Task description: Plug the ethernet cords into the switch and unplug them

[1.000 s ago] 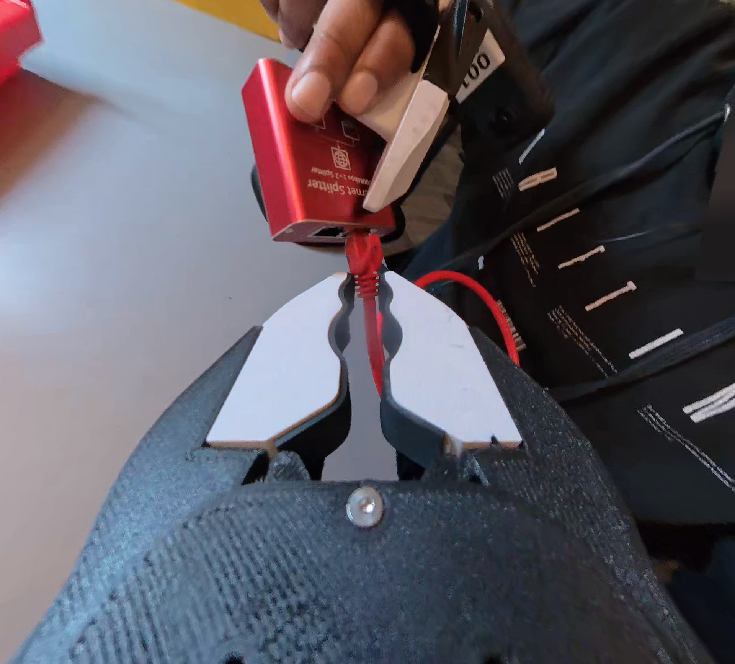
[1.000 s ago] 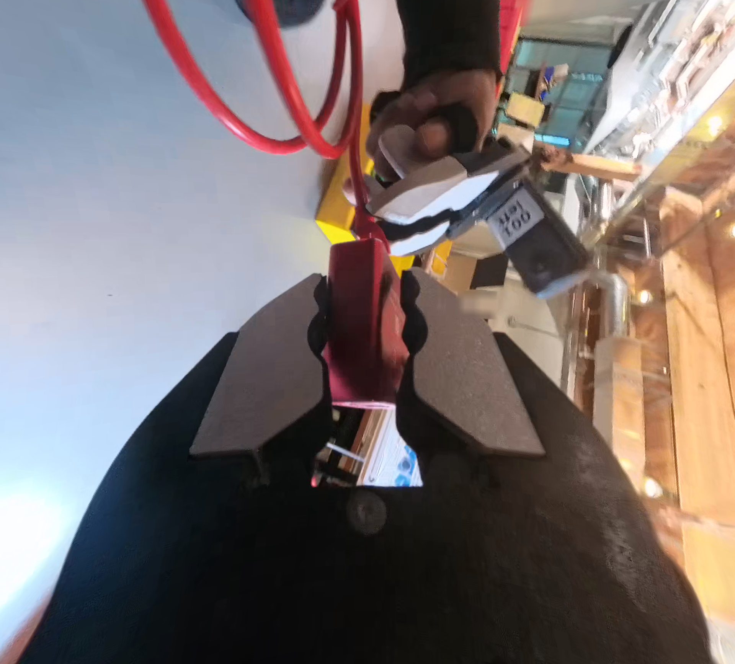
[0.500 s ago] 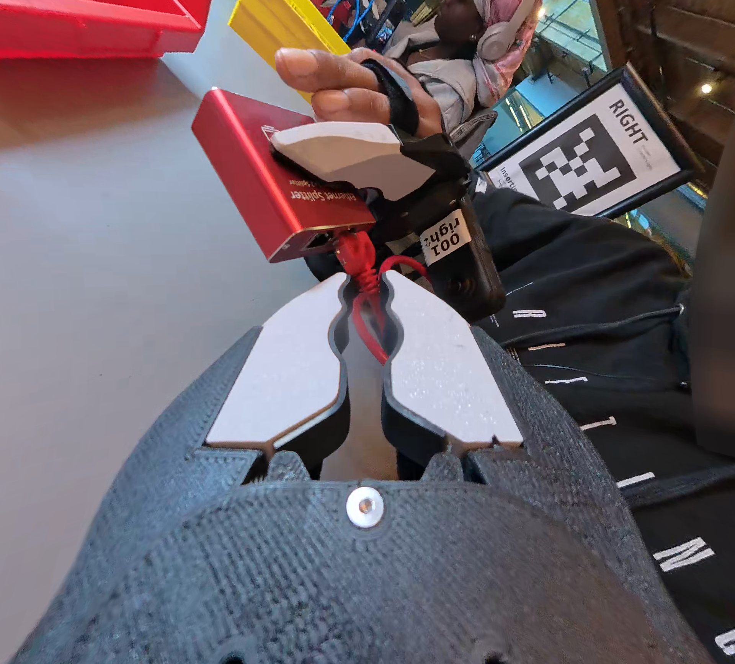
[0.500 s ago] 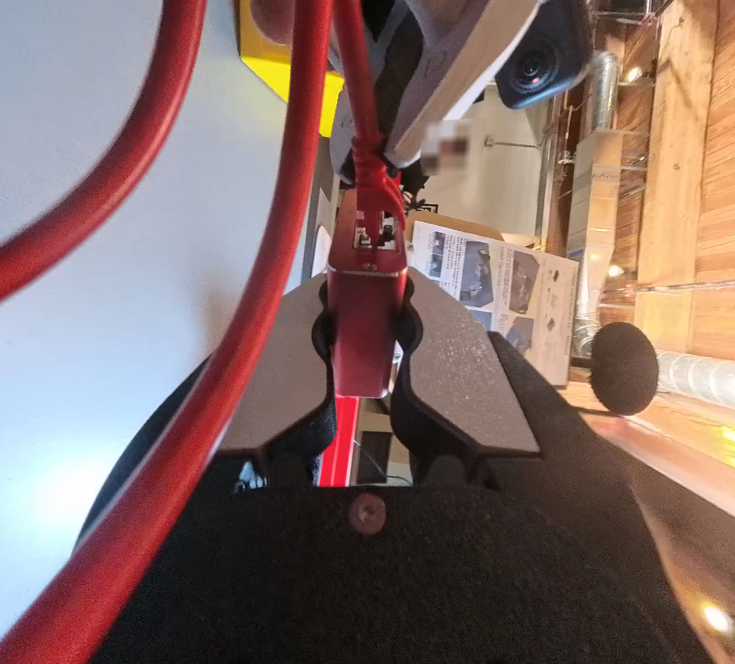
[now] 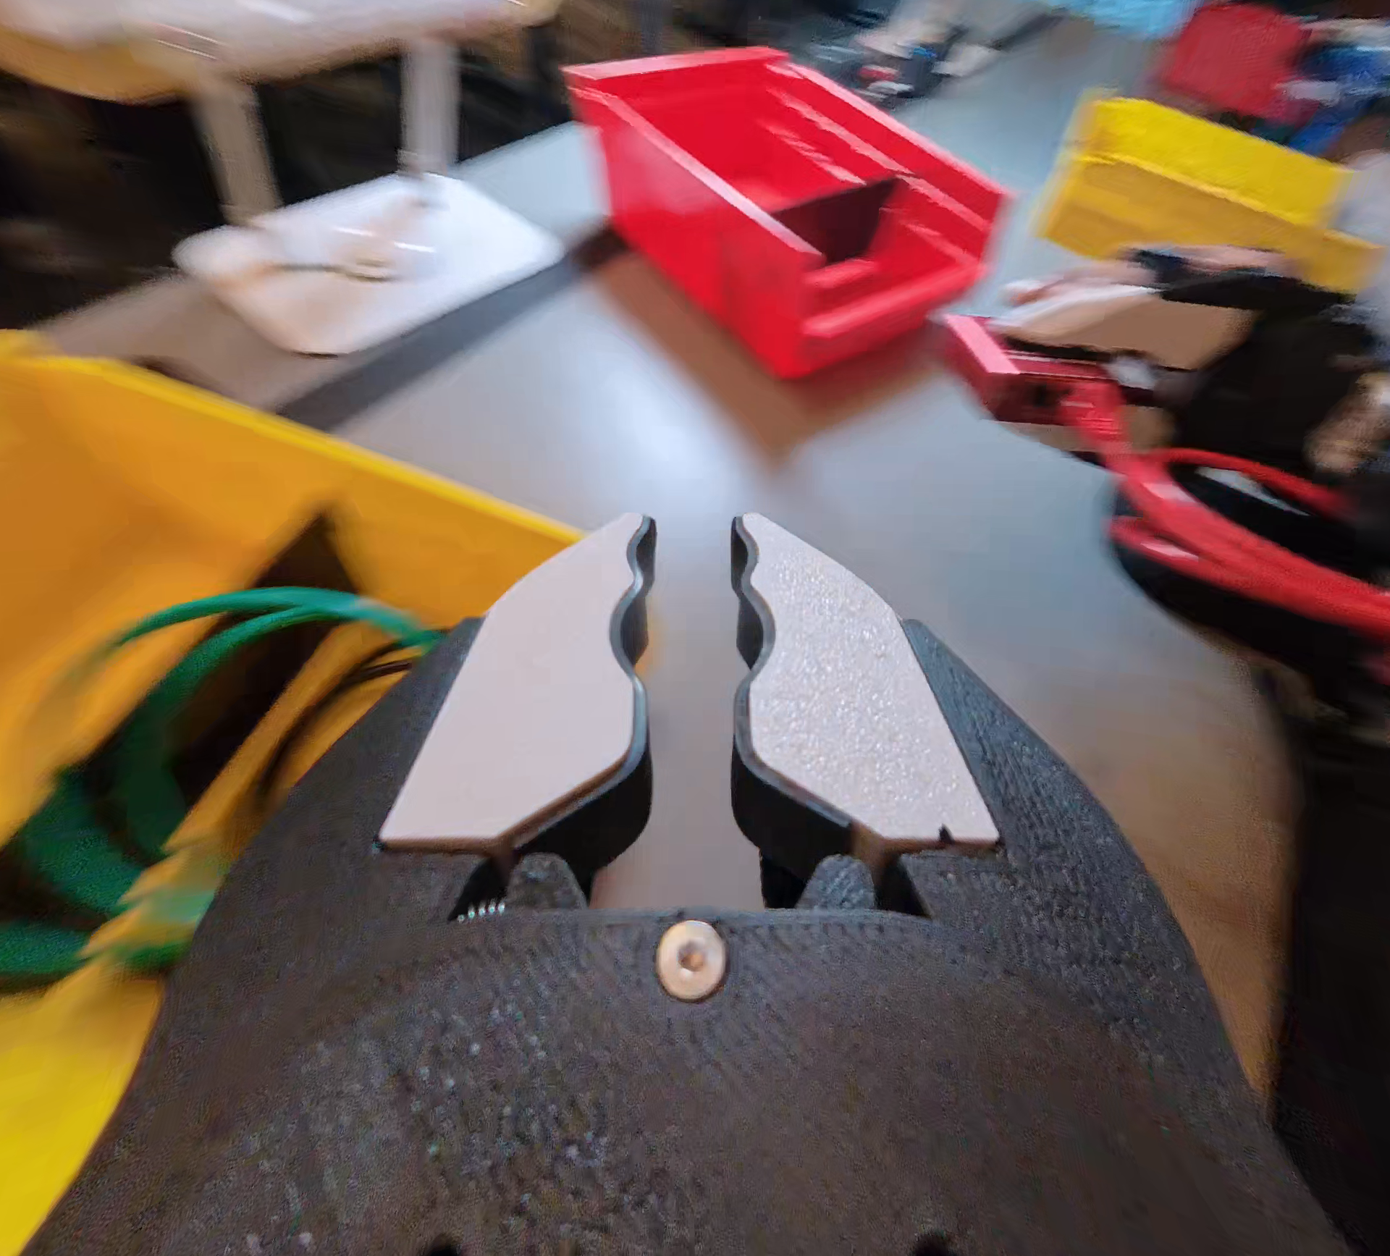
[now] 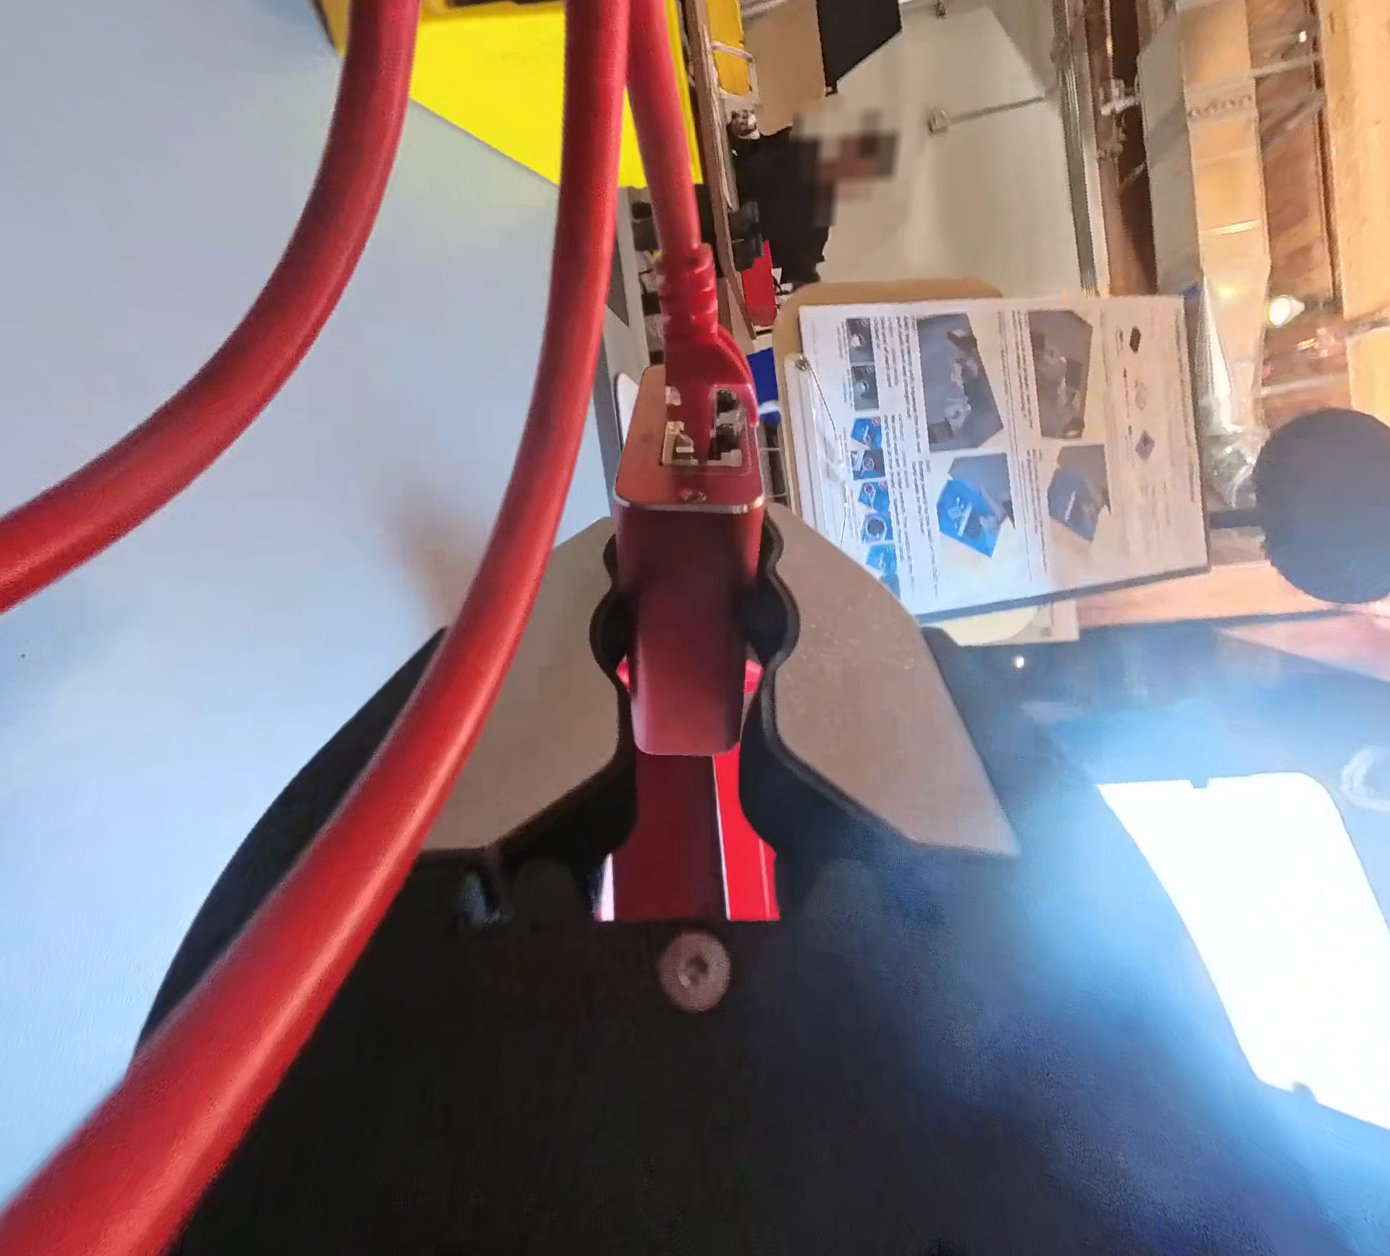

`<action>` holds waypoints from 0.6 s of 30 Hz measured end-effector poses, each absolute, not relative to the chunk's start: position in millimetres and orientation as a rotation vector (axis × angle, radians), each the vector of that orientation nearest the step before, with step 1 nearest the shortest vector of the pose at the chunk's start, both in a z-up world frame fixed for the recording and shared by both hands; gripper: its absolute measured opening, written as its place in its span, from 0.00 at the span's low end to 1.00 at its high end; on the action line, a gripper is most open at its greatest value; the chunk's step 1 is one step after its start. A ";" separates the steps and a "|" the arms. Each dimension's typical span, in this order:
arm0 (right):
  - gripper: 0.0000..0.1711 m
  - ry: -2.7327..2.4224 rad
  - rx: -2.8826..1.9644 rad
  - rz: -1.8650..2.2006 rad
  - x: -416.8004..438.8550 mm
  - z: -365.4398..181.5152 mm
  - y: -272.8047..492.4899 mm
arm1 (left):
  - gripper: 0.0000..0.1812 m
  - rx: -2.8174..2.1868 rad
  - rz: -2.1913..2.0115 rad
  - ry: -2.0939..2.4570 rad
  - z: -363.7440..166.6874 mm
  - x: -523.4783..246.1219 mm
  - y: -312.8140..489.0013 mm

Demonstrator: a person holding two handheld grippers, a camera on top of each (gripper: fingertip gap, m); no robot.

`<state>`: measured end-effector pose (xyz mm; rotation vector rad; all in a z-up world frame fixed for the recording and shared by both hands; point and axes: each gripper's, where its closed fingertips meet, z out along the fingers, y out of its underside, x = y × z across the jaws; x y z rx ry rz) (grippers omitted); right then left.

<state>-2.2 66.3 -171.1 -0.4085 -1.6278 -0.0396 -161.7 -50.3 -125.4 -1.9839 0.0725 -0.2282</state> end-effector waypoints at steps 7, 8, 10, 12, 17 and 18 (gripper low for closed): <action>0.13 -1.555 -0.493 0.085 7.6 -158.5 64.1 | 0.19 -2.148 0.381 -0.174 -139.0 -346.6 -110.8; 0.16 -1.558 -0.489 0.086 7.7 -158.9 63.2 | 0.19 -2.167 0.350 -0.146 -148.2 -351.1 -108.6; 0.17 -1.564 -0.492 0.102 6.8 -160.8 61.3 | 0.19 -2.201 0.316 -0.088 -163.7 -355.0 -101.1; 0.23 -1.566 -0.498 0.114 5.5 -162.8 61.1 | 0.19 -2.240 0.361 -0.038 -175.8 -363.1 -94.3; 0.16 -1.562 -0.512 0.124 6.3 -163.5 63.7 | 0.09 -2.241 0.412 0.005 -179.1 -374.7 -79.6; 0.16 -1.558 -0.518 0.131 7.3 -162.4 64.5 | 0.06 -2.209 0.377 -0.004 -170.1 -370.2 -77.2</action>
